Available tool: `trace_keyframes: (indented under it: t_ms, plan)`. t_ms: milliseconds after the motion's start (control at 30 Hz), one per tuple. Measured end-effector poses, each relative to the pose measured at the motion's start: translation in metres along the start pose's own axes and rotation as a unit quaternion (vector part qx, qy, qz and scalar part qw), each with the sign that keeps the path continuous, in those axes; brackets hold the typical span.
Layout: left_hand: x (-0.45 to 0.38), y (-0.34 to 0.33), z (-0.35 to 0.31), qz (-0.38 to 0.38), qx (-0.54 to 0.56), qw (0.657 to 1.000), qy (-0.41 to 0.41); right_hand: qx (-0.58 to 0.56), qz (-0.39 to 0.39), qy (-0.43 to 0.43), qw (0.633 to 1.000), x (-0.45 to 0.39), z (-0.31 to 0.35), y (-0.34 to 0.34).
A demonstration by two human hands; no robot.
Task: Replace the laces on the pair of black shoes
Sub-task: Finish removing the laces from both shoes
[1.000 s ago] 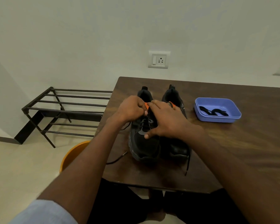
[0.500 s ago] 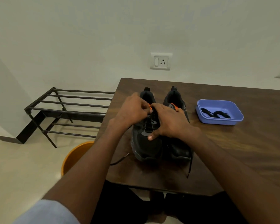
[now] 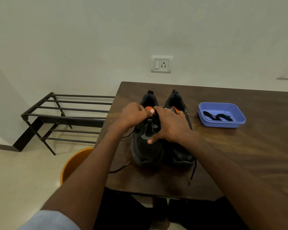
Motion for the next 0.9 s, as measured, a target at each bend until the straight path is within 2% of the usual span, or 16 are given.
trace_keyframes:
  t_ms: [67, 100, 200, 267, 333, 400, 467, 500, 567, 633, 700, 767, 800, 833, 867, 900]
  plan:
    - [-0.003, 0.004, -0.008, -0.068, -0.139, 0.987, -0.038, 0.000, -0.002, 0.001, 1.000, 0.001, 0.003, -0.001]
    - [-0.002, 0.005, -0.011, -0.082, -0.174, 0.980, -0.051, 0.001, -0.002, -0.002, 1.000, 0.001, 0.003, -0.001]
    - [0.002, 0.008, -0.019, -0.088, -0.212, 0.971, -0.073, 0.002, -0.003, -0.003, 1.000, -0.001, 0.001, -0.001]
    - [0.004, 0.007, -0.022, -0.064, -0.236, 0.966, -0.081, 0.003, -0.001, -0.001, 1.000, -0.002, 0.002, -0.002]
    - [0.008, 0.009, -0.025, -0.054, -0.171, 0.980, -0.086, 0.005, -0.003, 0.002, 1.000, -0.003, 0.003, -0.003]
    - [0.012, 0.016, -0.024, -0.062, 0.042, 0.996, -0.052, 0.006, -0.004, 0.001, 1.000, -0.003, 0.001, 0.000]
    - [0.017, 0.019, -0.017, -0.065, 0.211, 0.975, 0.001, 0.003, -0.013, -0.006, 1.000, -0.004, -0.002, 0.003]
    - [0.017, 0.020, -0.017, -0.074, 0.212, 0.974, 0.002, 0.000, -0.018, -0.009, 1.000, -0.004, -0.004, 0.005]
    - [0.015, 0.023, -0.023, -0.109, 0.030, 0.993, -0.042, -0.010, -0.018, -0.005, 1.000, -0.005, -0.003, 0.003]
    - [0.017, 0.019, -0.032, -0.124, -0.170, 0.975, -0.068, -0.009, -0.020, 0.002, 1.000, -0.007, 0.002, 0.000]
    - [0.017, 0.014, -0.034, -0.129, -0.268, 0.952, -0.072, 0.002, -0.019, 0.000, 1.000, -0.008, 0.004, -0.001]
    - [0.016, 0.014, -0.035, -0.138, -0.303, 0.939, -0.080, 0.004, -0.019, -0.002, 1.000, -0.009, 0.003, -0.002]
    - [0.016, 0.017, -0.037, -0.147, -0.268, 0.948, -0.094, 0.003, -0.020, -0.002, 1.000, -0.010, 0.002, -0.002]
    - [0.015, 0.022, -0.037, -0.158, -0.185, 0.965, -0.100, 0.003, -0.020, -0.001, 1.000, -0.010, 0.001, -0.002]
    - [0.015, 0.028, -0.035, -0.166, -0.058, 0.980, -0.096, 0.003, -0.020, 0.000, 1.000, -0.010, 0.000, -0.002]
    - [0.015, 0.034, -0.033, -0.166, 0.084, 0.979, -0.089, 0.001, -0.019, 0.000, 1.000, -0.010, 0.000, -0.002]
Point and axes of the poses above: each hand's wrist, its own x-axis away from the middle knuckle, its own y-axis out of the back of the hand, z = x × y, the point moved 8 cm from there along -x, towards the middle knuckle, and after that the axes turned 5 degrees about -x, right-handed, at the moved point
